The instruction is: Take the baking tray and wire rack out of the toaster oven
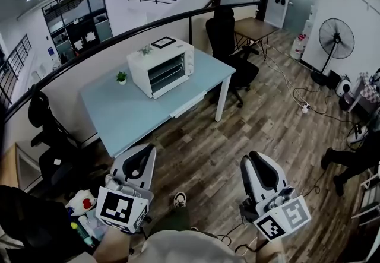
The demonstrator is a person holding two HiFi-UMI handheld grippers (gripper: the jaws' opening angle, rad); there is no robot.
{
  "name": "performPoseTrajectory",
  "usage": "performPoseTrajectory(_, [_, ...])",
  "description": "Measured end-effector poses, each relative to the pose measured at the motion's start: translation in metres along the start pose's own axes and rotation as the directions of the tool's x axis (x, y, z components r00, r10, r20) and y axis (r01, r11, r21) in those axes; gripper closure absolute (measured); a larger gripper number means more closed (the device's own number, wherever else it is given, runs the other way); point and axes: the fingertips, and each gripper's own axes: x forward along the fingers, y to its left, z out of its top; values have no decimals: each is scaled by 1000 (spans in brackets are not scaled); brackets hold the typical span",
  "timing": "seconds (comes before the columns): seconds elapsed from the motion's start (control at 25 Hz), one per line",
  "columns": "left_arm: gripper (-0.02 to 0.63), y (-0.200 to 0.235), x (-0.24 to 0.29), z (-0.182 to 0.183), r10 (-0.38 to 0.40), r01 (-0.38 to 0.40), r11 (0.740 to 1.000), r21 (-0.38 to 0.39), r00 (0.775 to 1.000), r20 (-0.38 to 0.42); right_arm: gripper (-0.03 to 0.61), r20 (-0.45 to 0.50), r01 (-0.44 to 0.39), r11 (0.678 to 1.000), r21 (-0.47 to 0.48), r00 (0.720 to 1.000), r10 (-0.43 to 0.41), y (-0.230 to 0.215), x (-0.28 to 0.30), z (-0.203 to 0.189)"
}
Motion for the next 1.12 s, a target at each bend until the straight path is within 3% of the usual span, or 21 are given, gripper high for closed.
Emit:
performPoseTrajectory(0.04, [611, 1, 3, -2, 1, -1, 1000, 1, 1000, -4, 427, 4, -1, 1000, 2, 1000, 1, -2, 3, 0])
performPoseTrajectory(0.16, [611, 7, 15, -9, 7, -7, 1000, -7, 1000, -9, 411, 2, 3, 1000, 0, 1000, -3, -11, 15, -5])
performPoseTrajectory(0.2, [611, 10, 20, -11, 8, -8, 1000, -12, 1000, -10, 375, -1, 14, 1000, -1, 1000, -14, -16, 20, -7])
performPoseTrajectory(0.28, [611, 15, 32, -19, 9, -9, 1000, -20, 1000, -14, 227, -10, 38, 999, 2, 999, -38, -29, 33, -14])
performPoseTrajectory(0.36, [611, 22, 45, -28, 10, -11, 1000, -24, 1000, -22, 192, -19, 48, 999, 12, 999, -48, -41, 47, -21])
performPoseTrajectory(0.76, [611, 87, 145, -55, 13, -15, 999, -39, 998, -58, 196, -46, 81, 995, 56, 996, -78, -105, 156, -38])
performPoseTrajectory(0.96, [611, 133, 208, -63, -3, 0, 999, -40, 997, -81, 201, -50, 62, 982, 178, 997, -54, -136, 233, -43])
performPoseTrajectory(1.12, [611, 177, 255, -67, 22, -21, 1000, 11, 996, -91, 202, -63, 61, 980, 188, 997, -50, -157, 297, -51])
